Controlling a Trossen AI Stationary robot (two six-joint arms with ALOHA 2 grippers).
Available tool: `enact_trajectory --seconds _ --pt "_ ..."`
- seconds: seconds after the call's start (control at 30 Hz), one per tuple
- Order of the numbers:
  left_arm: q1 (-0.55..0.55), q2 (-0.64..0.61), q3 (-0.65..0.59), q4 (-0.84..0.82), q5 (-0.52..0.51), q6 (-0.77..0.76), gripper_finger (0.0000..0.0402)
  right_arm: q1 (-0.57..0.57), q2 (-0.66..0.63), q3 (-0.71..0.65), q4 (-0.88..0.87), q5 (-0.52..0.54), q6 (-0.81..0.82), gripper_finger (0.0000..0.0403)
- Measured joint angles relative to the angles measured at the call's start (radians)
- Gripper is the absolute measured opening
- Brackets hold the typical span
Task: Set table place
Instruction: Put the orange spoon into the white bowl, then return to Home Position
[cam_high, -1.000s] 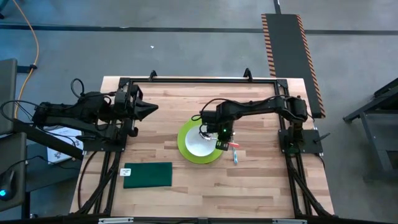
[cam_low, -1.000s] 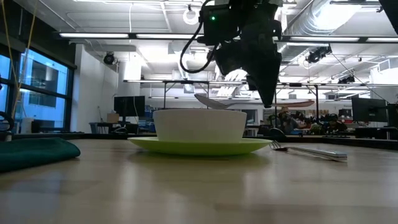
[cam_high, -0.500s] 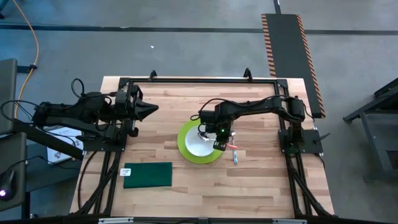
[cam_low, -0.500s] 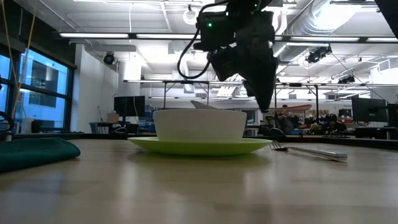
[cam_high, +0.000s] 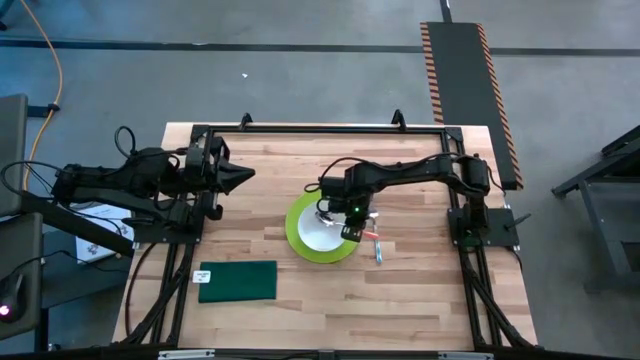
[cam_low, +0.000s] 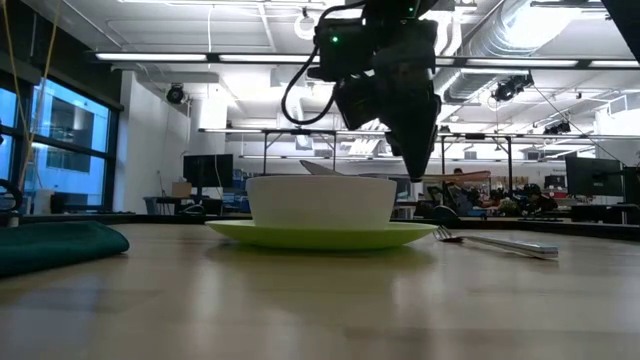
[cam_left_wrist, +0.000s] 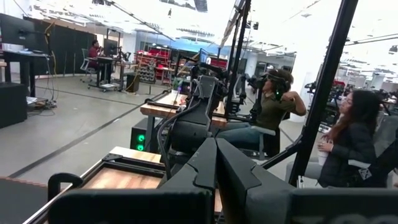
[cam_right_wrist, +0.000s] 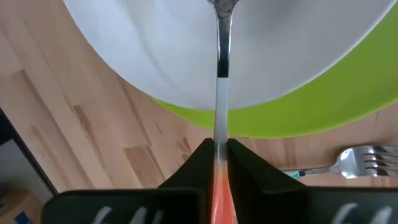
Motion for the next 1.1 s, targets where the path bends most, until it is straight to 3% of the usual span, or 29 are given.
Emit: enact_trajectory --seconds 0.3,0.83,1.1 --pt "0.0 0.0 0.0 -0.005 -0.006 0.0 0.0 0.0 0.0 0.0 0.023 0.0 -0.005 0.0061" --pt "0.0 0.0 0.0 -0.027 -0.019 0.0 0.0 0.0 -0.001 0.001 0.036 0.0 -0.014 0.0064" --pt "0.0 0.0 0.0 -0.026 -0.019 0.0 0.0 0.0 -0.002 0.108 -0.038 0.008 -0.082 0.0064"
